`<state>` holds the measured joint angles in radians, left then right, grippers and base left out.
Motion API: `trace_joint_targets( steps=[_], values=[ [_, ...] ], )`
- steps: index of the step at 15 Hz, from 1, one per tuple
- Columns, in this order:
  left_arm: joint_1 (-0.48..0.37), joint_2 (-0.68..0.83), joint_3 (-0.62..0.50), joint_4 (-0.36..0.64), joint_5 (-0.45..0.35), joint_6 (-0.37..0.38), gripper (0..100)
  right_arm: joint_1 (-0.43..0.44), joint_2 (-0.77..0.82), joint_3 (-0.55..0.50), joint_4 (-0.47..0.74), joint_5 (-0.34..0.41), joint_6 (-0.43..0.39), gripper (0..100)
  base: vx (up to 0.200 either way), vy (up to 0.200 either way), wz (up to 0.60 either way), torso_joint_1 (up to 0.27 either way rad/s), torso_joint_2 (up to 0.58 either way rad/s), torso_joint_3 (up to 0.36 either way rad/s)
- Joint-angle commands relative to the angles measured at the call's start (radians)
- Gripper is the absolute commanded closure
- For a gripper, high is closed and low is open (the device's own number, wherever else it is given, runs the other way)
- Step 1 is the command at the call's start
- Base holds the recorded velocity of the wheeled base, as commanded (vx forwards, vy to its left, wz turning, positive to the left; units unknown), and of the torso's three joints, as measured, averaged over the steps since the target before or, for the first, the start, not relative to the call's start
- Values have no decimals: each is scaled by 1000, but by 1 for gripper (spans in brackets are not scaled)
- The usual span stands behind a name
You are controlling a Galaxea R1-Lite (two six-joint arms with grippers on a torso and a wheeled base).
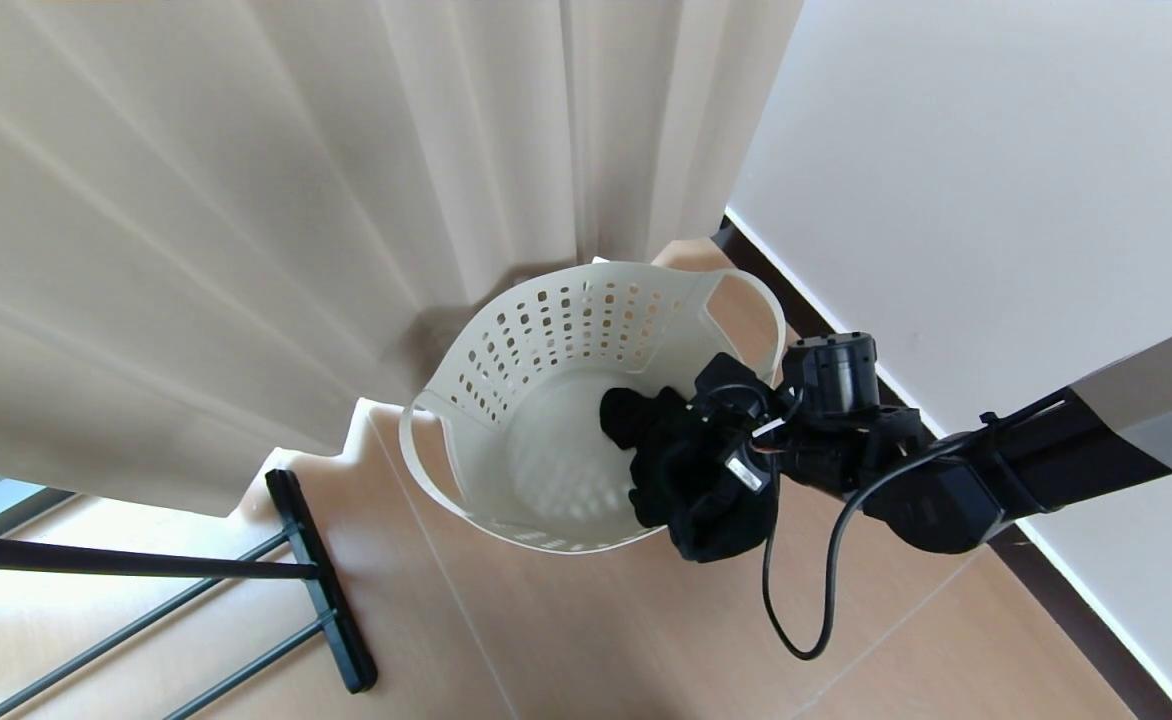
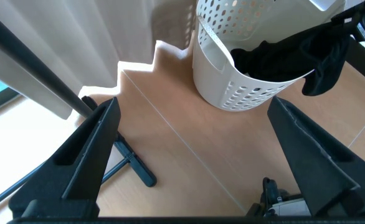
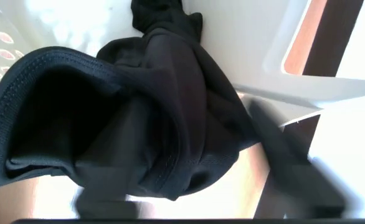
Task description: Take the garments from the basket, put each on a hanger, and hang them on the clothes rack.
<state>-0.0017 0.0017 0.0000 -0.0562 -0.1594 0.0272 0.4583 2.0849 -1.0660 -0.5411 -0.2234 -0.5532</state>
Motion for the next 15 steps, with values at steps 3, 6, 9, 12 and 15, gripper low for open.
trace_joint_targets(
  steps=[3,6,9,12,15],
  values=[
    [0,0,0,-1,0,0,0,2,-8,-2,0,3,19,100,0,0,0,0,0,0],
    [0,0,0,-1,0,0,0,14,-55,24,-3,9,42,100,0,0,0,0,0,0],
    [0,0,0,-1,0,0,0,51,-184,98,-10,16,93,100,0,0,0,0,0,0],
    [0,0,0,-1,0,0,0,77,-319,216,-63,16,147,100,0,0,0,0,0,0],
    [0,0,0,-1,0,0,0,218,-531,320,-82,1,196,100,0,0,0,0,0,0]
  ],
)
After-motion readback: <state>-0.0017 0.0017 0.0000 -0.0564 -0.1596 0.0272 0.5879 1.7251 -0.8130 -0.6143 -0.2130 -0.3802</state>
